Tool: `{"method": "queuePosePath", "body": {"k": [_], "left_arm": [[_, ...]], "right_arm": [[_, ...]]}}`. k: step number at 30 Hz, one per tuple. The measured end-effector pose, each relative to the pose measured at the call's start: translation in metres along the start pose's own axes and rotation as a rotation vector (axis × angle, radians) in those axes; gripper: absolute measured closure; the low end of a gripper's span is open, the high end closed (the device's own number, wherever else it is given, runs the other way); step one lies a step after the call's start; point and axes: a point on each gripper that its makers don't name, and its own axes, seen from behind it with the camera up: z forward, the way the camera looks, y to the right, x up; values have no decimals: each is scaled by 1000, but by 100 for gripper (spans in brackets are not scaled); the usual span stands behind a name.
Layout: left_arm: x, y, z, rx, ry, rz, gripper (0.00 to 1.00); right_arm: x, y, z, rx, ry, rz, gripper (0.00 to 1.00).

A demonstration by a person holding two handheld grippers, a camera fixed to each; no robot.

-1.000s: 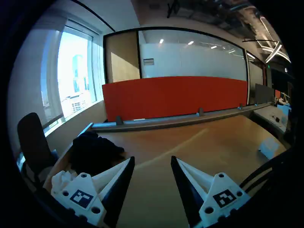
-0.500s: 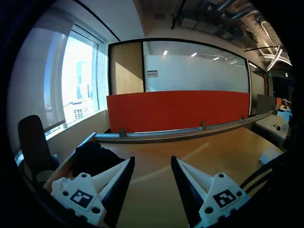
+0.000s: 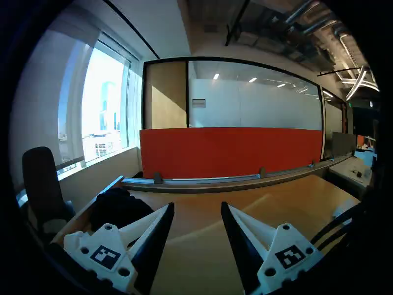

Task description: Fold towel

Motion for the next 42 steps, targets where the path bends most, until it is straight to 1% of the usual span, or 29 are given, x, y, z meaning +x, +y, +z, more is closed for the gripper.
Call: {"method": "queuePosePath", "body": {"k": [4, 9, 12, 15, 18, 24, 27, 33, 39, 42], "left_arm": [[-2, -2, 1, -1, 4, -22, 31], [-5, -4, 0, -4, 11, -38, 30], [-7, -6, 0, -5, 14, -30, 31], [-10, -10, 0, 6, 21, -18, 31], [-15, -11, 0, 7, 32, -16, 31], [-23, -11, 1, -3, 77, -12, 31], [-30, -13, 2, 5, 94, 0, 31], [-53, -21, 4, 35, 116, 15, 31], [-85, -27, 4, 43, 122, 2, 31], [-97, -29, 5, 43, 133, -5, 31]], "right_arm": [[0, -10, 0, 7, -8, 13, 0], [2, -17, 0, 5, -16, 26, 0], [4, -19, -1, -2, -16, 27, 0], [5, -23, -1, -5, -15, 29, 0], [7, -26, -2, -11, -9, 33, 0], [8, -40, -5, 3, -3, 30, 0], [6, -43, -7, 5, -2, 41, 0], [1, -48, -12, 14, 0, 59, 0], [-5, -48, -13, -10, 2, 54, 0], [-10, -50, -12, -14, 6, 64, 1]]}}
